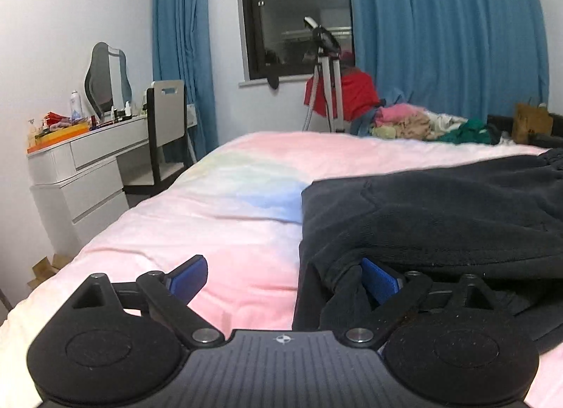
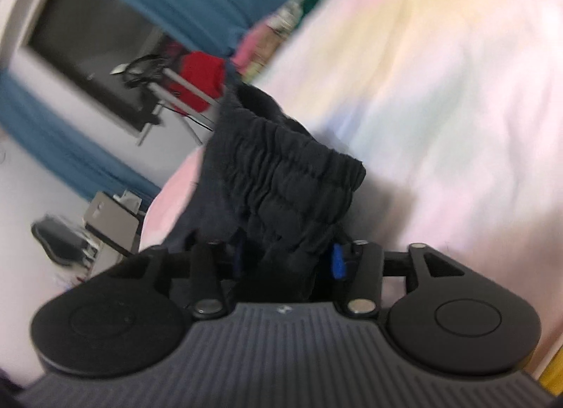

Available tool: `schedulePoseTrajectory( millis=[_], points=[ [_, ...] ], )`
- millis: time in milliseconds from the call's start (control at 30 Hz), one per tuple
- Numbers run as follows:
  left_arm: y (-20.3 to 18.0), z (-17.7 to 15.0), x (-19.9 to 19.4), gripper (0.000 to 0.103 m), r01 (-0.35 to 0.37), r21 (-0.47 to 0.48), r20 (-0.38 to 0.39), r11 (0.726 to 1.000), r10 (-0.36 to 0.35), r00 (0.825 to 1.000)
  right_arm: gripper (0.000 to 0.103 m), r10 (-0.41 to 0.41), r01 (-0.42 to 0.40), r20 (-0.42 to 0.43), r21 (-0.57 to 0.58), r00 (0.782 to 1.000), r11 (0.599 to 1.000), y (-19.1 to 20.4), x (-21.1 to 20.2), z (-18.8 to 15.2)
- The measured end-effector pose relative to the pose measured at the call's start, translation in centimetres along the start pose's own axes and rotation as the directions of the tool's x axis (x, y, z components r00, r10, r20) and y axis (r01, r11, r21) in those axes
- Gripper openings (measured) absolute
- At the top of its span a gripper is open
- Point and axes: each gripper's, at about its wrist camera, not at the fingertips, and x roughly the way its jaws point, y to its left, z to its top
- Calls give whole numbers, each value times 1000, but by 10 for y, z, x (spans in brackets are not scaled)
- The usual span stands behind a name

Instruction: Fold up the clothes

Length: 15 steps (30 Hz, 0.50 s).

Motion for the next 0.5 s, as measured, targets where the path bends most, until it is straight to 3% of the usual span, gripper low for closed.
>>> schedulePoseTrajectory(
  millis=[33, 200, 267, 367, 433, 500],
  points=[
    [0, 1, 2, 96, 8, -10, -13, 1000, -8, 1000, 87, -31, 31, -2, -3, 1000, 1000, -2, 1, 0],
    [14, 4, 12, 96, 62, -103, -85, 993, -71, 994, 89, 11, -10, -65, 17, 998, 1000, -8, 18, -6],
    [19, 2, 12, 95, 83, -142, -111, 986, -99, 989, 98, 52, -48, -113, 31, 992, 998, -12, 27, -11],
    [30, 5, 10, 94, 122, -201, -142, 972, -152, 978, 103, 47, -58, -143, -70, 989, 996, -3, 43, -16],
    [43, 9, 7, 94, 167, -285, -137, 944, -213, 968, 103, 26, -42, -133, -123, 991, 992, 2, 47, -20],
    [61, 11, -1, 94, 232, -407, -94, 883, -293, 951, 103, 24, -39, -124, -124, 992, 992, 1, 47, -21]
  ],
)
